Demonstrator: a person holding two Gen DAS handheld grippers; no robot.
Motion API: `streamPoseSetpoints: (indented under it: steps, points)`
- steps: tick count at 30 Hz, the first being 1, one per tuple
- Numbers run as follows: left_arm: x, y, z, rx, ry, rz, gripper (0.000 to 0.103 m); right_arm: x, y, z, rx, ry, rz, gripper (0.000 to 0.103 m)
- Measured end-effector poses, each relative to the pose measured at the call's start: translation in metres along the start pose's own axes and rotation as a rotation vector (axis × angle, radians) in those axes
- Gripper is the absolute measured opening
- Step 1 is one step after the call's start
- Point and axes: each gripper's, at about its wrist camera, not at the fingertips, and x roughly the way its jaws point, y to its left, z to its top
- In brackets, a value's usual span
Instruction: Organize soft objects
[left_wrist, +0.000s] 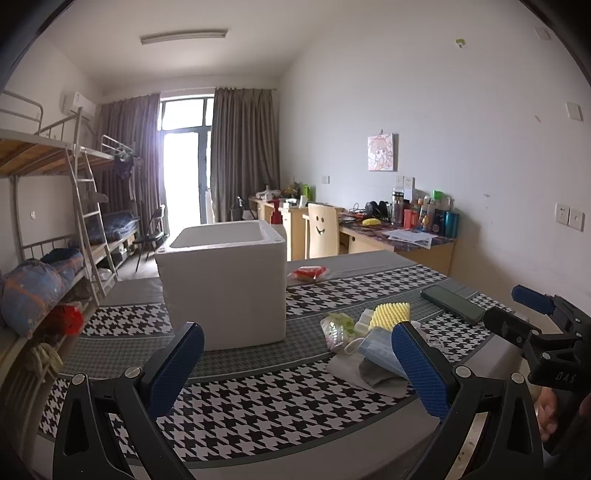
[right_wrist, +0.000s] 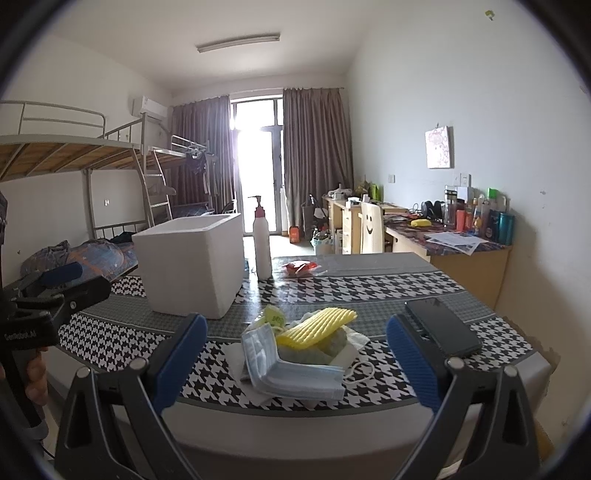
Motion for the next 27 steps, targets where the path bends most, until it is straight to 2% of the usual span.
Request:
streamPoseSetpoints:
  steps: [17, 27]
  points:
    - [0.004, -0.002, -0.002, 0.012, 0.012, -0.019, 0.102, 0.001, 0.001, 0.000, -0.013, -0.005, -0.026, 0.100]
    - [0.023, -0.010, -0.001, 0.025, 0.057, -0.052, 0.102, 0.013, -0.005, -0.002, 0.002, 0.027, -0.037, 0.100]
